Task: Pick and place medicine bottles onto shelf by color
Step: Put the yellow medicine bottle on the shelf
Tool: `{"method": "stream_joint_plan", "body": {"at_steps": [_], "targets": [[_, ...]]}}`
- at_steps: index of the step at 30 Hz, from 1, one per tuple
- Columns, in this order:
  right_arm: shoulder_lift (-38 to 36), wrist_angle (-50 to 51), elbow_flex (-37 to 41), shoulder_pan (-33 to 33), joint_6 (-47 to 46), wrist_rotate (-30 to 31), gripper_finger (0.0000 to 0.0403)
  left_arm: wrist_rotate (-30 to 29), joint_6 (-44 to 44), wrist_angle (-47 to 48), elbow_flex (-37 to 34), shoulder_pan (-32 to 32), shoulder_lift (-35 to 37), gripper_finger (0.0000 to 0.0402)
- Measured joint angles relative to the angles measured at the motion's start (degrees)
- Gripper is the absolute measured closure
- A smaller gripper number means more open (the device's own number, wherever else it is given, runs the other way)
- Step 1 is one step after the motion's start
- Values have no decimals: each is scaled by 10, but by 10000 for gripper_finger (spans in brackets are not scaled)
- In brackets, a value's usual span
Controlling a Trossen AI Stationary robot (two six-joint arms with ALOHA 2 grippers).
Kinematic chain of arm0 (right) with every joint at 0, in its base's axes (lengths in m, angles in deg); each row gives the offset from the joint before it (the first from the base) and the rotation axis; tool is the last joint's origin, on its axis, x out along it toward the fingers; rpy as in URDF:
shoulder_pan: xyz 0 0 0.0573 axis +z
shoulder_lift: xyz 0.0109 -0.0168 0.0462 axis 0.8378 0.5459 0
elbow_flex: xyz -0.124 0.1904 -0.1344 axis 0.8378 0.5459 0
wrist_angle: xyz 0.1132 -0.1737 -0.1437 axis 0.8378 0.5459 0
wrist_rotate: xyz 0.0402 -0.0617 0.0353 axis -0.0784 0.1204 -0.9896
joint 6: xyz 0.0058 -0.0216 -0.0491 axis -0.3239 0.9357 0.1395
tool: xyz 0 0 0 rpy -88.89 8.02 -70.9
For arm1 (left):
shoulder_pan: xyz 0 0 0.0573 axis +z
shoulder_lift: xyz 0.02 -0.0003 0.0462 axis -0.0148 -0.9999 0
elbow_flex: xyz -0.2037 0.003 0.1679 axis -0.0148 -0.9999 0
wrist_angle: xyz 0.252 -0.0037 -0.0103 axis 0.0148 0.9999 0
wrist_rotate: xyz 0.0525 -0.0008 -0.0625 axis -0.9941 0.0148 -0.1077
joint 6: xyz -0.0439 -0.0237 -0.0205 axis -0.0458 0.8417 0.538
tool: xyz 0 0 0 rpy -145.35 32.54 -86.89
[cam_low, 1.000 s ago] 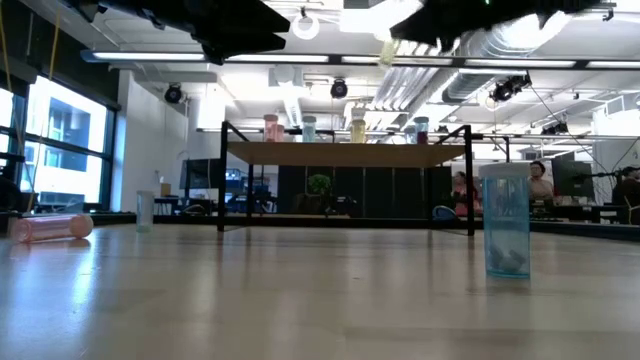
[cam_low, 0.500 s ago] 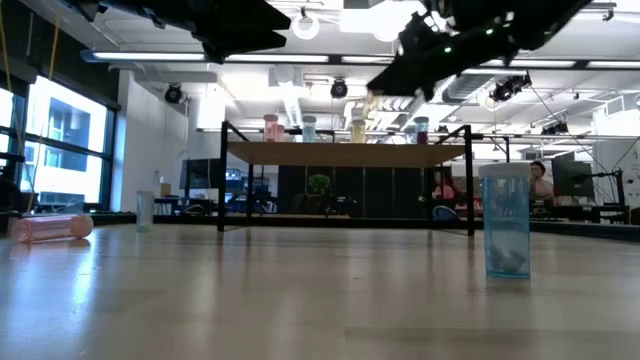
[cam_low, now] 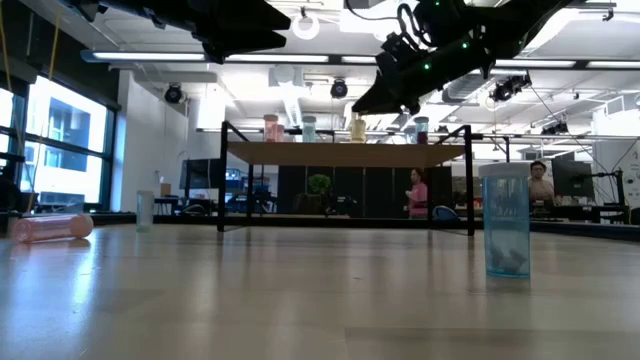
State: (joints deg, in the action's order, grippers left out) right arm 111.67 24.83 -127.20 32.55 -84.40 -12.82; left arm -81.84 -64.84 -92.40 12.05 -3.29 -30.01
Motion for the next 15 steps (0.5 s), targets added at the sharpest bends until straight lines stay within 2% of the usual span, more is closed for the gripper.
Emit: {"method": "stream_joint_plan", "body": {"at_steps": [15], "targets": [[-2, 22, 0, -8, 10, 0, 306, 0, 0, 0, 0, 0, 0, 177]]}}
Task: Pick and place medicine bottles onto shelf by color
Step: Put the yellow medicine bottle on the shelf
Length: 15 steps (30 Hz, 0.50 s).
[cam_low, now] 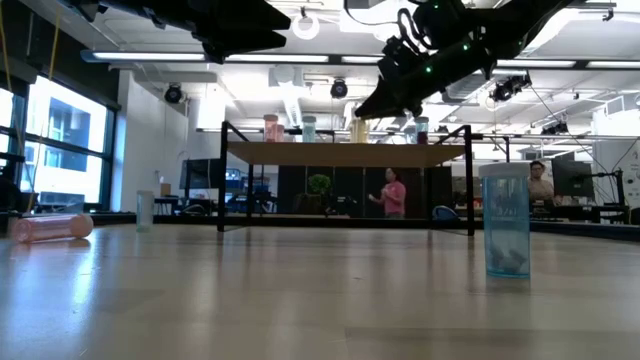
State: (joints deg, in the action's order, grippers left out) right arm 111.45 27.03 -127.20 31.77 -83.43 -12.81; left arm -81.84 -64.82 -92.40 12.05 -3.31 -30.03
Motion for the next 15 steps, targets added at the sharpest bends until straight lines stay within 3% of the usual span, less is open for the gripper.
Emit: {"method": "stream_joint_plan", "body": {"at_steps": [15], "targets": [[2, 8, 0, 0, 5, 0, 290, 0, 0, 0, 0, 0, 0, 177]]}}
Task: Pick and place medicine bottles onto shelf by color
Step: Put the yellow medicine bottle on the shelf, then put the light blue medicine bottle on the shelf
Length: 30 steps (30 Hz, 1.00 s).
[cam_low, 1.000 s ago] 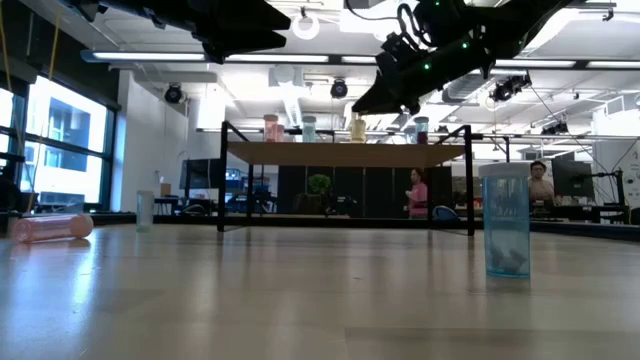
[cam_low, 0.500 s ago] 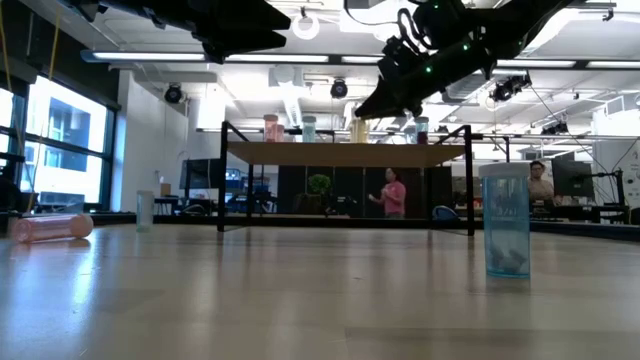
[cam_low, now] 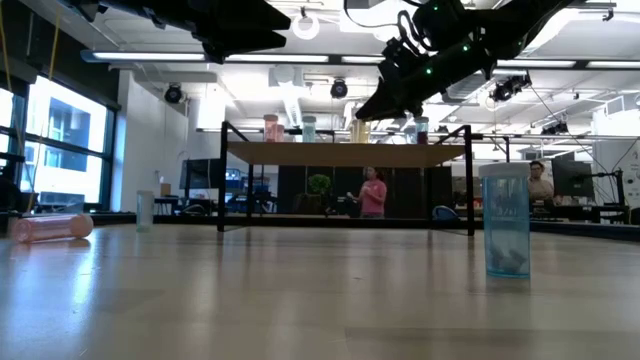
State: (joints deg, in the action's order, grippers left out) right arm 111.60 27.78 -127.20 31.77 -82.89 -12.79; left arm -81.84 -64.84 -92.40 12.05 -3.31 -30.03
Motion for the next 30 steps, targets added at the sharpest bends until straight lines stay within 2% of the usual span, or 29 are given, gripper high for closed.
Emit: {"method": "stream_joint_plan", "body": {"at_steps": [6, 16, 30], "targets": [[0, 0, 0, 0, -1, 0, 285, 0, 0, 0, 0, 0, 0, 177], [1, -8, 0, 0, -1, 0, 242, 0, 0, 0, 0, 0, 0, 177], [1, -31, 0, 0, 1, 0, 240, 0, 0, 0, 0, 0, 0, 177]]}}
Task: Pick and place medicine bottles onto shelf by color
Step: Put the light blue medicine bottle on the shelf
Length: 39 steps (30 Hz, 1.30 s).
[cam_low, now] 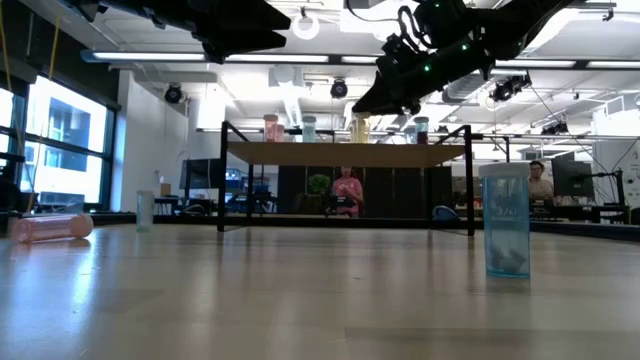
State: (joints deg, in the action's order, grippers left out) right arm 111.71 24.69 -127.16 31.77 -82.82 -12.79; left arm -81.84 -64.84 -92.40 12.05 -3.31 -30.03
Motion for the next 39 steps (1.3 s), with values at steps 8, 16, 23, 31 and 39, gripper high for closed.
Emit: {"method": "stream_joint_plan", "body": {"at_steps": [8, 16, 23, 31, 39], "targets": [[-1, -17, 0, 0, 10, 0, 240, 0, 0, 0, 0, 0, 0, 177], [-30, -14, 0, 1, 9, 0, 240, 0, 0, 0, 0, 0, 0, 177], [-80, 47, 0, 22, -39, 0, 240, -6, 0, 16, 0, 0, 0, 177], [-141, 98, 0, 92, -31, 0, 240, -93, 0, 69, 0, -6, 0, 177], [-187, 171, 0, 154, -44, 0, 240, -249, 31, 175, 0, -37, 0, 177]]}}
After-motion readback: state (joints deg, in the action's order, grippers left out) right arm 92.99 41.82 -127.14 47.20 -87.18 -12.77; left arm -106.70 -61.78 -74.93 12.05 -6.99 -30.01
